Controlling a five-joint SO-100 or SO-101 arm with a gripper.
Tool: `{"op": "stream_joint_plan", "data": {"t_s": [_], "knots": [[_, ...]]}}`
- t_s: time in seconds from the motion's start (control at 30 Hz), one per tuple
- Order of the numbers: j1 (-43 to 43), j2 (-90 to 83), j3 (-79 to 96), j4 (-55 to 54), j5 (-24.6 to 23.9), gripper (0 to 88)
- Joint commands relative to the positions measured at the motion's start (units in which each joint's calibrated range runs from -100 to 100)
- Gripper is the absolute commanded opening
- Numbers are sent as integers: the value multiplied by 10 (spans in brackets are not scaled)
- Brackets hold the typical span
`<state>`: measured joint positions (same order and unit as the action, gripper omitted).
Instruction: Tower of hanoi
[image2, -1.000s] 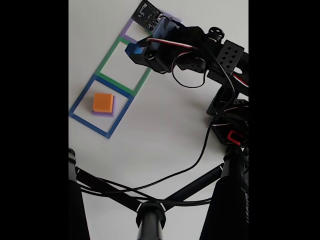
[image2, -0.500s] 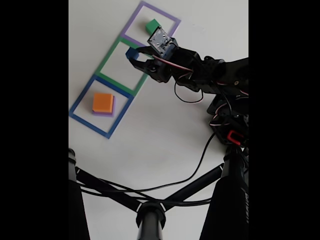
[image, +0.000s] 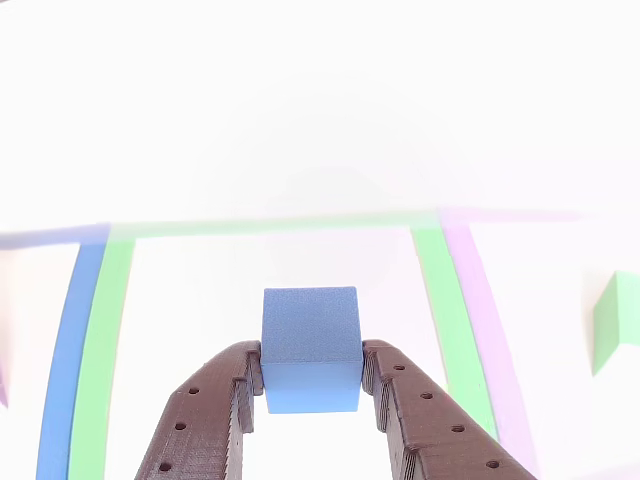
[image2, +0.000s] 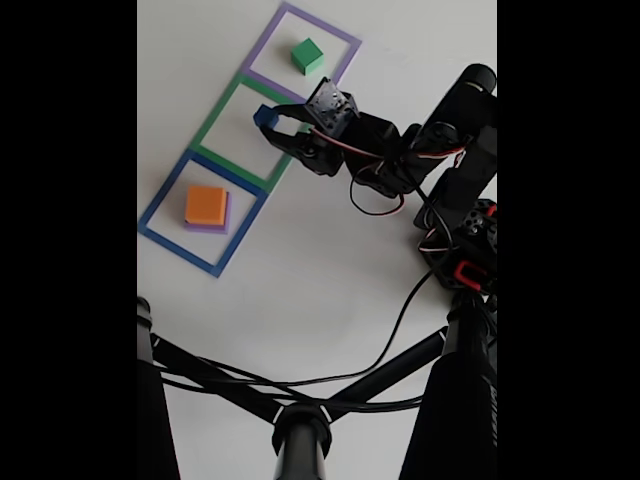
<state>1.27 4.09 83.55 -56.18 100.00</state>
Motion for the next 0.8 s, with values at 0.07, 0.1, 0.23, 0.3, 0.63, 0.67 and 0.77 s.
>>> {"op": "stream_joint_plan", "data": {"t_s": [0.07, 0.1, 0.23, 0.3, 0.63, 0.67, 0.77], "knots": [[-15, 61, -24, -71, 0, 24], [-17, 72, -28, -79, 0, 24], [-18, 107, -43, -103, 0, 25], [-19, 119, -49, -109, 0, 26], [-16, 135, -56, -114, 0, 124], [-16, 136, -56, -114, 0, 133], [-15, 136, -56, -114, 0, 148]]}}
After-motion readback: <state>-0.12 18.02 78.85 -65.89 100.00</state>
